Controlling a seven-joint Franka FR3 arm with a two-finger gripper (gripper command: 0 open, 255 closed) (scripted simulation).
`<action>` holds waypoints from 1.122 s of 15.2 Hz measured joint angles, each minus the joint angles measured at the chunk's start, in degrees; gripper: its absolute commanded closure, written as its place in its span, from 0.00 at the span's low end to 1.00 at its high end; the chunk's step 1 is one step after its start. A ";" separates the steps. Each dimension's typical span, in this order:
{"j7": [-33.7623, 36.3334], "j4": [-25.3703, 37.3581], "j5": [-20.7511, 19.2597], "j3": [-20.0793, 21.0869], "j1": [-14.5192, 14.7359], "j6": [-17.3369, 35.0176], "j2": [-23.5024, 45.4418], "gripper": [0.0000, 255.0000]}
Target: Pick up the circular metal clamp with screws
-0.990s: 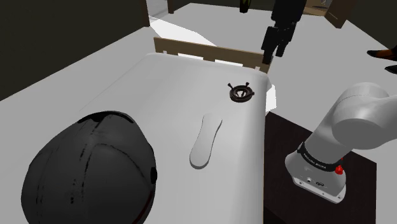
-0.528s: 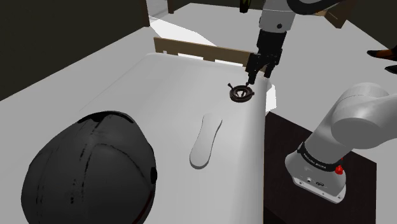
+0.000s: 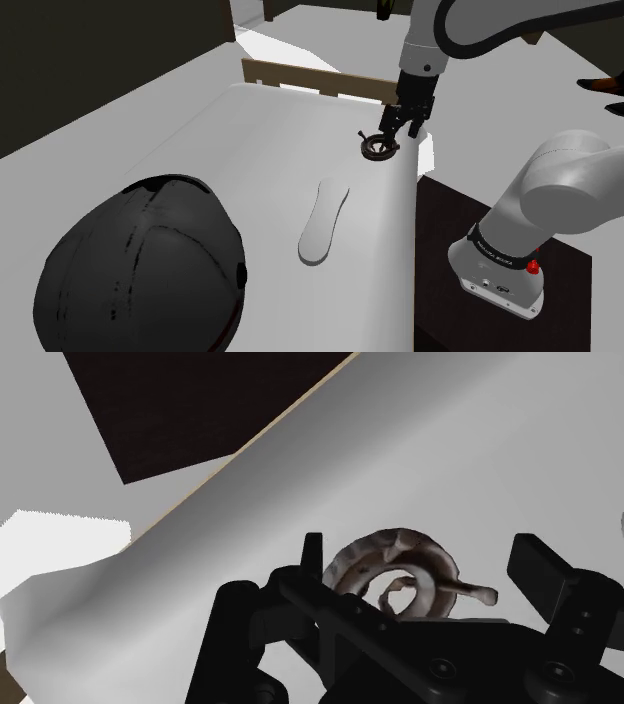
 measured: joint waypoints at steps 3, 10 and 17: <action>-0.08 -0.53 0.04 0.02 0.00 0.67 0.13 1.00; -0.07 -0.62 0.05 0.03 0.01 0.76 0.12 1.00; 0.29 2.70 -0.27 -0.20 -0.09 -3.51 -0.86 1.00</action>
